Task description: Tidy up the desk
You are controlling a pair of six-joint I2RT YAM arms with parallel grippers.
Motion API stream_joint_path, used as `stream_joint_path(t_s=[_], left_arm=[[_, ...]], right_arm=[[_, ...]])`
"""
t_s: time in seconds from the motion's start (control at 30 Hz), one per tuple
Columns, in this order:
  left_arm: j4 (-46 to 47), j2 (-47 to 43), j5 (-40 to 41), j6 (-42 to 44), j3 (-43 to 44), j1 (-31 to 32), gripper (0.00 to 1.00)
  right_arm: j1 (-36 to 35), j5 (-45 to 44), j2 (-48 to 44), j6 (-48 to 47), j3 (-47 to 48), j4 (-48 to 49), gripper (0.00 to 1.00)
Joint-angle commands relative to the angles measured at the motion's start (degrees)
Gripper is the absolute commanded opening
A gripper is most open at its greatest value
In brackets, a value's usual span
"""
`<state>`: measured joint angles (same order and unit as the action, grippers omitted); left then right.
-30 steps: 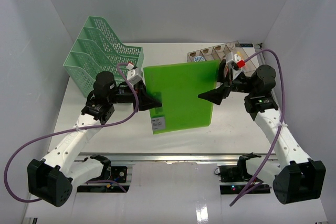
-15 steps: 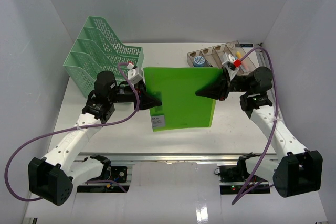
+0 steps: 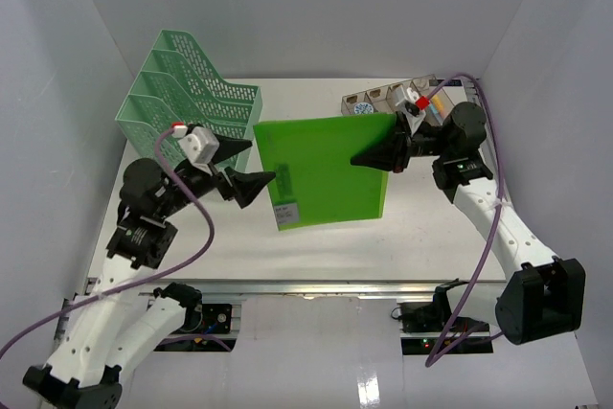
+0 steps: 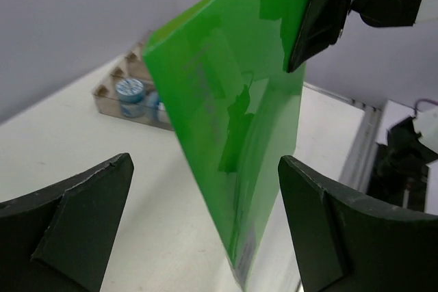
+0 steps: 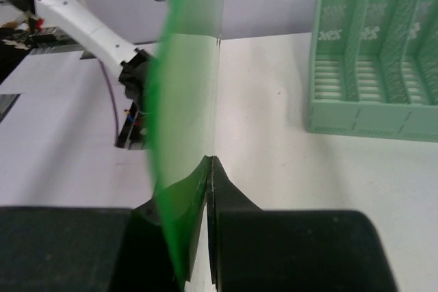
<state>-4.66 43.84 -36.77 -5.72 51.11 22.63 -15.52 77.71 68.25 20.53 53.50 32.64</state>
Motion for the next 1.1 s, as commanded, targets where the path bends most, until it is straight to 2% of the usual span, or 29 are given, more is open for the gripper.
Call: stream_joint_path(t_s=[0.0, 0.17, 0.3, 0.47, 0.63, 1.07], left_arm=[[-3.86, -8.74, 17.57, 0.89, 4.71, 0.11, 0.98], [-6.61, -13.71, 24.05, -2.26, 8.27, 0.1, 0.98], [-9.42, -14.99, 23.15, -5.45, 10.08, 0.04, 0.98], [-10.55, -16.26, 21.48, -8.36, 11.44, 0.13, 0.98], [-14.22, -17.09, 21.51, -8.76, 13.65, 0.07, 0.98], [-17.93, -20.74, 23.96, -9.17, 12.22, 0.04, 0.98]], right_arm=[[-2.27, -6.84, 4.06, -11.29, 10.63, -11.44, 0.08], [-8.32, -11.75, 13.95, -15.12, 24.24, -17.29, 0.08], [-14.58, -16.59, 22.73, -17.13, 35.68, -22.05, 0.08], [-22.41, -24.54, 32.13, -16.62, 47.33, -22.01, 0.08], [-25.26, -29.47, 41.9, -15.21, 59.43, -21.89, 0.08], [-25.64, -38.37, 50.83, -16.27, 69.25, -17.25, 0.08]])
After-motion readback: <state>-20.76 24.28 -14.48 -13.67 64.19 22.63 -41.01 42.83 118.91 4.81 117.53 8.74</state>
